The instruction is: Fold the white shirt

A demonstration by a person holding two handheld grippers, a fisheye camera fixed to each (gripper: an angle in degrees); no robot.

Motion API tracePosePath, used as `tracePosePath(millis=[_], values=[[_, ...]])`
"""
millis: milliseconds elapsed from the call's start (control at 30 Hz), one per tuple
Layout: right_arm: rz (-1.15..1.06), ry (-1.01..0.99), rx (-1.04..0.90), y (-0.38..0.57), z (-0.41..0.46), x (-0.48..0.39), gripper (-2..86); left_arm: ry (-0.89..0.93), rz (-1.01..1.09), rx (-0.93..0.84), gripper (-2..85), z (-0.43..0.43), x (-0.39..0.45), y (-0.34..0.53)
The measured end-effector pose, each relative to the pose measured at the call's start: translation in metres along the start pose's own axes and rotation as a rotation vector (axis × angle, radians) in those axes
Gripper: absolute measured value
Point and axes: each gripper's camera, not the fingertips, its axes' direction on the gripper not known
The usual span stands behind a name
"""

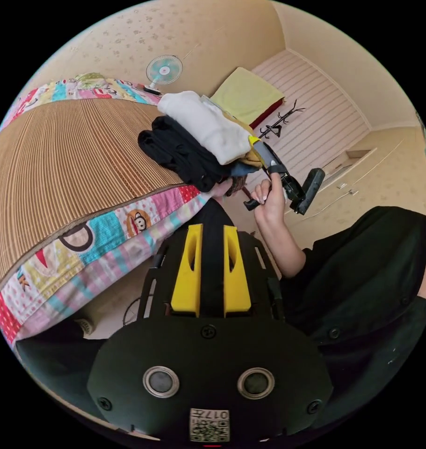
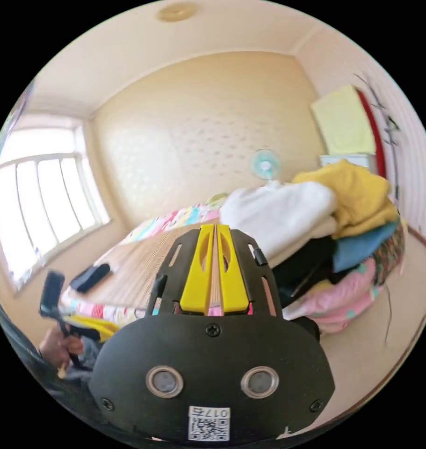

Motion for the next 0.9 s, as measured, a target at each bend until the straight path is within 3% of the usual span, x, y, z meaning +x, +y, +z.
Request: tracePosePath(millis=[167, 367, 600, 667, 767, 900], values=[[-0.161, -0.211, -0.480, 0.065, 0.155, -0.087, 1.3, -0.181, -0.069, 0.062, 6.6, -0.031, 0.004, -0.005], [-0.256, -0.129, -0.648, 0.142, 0.273, -0.142, 2.7, -0.447, -0.160, 0.239, 7.6, -0.116, -0.016, 0.025], [-0.324, -0.098, -0.677, 0.186, 0.297, -0.189, 4.5, -0.956, -0.225, 0.486, 10.1, -0.257, -0.046, 0.084], [-0.363, -0.102, -0.654, 0.194, 0.291, -0.204, 3.1, -1.079, -0.367, 0.482, 10.1, -0.297, -0.086, 0.093], [-0.461, -0.072, -0.688, 0.202, 0.293, -0.223, 2.5, -1.097, -0.524, 0.345, 10.1, -0.334, -0.159, 0.096], [-0.586, -0.129, -0.657, 0.210, 0.284, -0.246, 2.0, -1.132, -0.636, 0.305, 10.2, -0.362, -0.223, 0.106]])
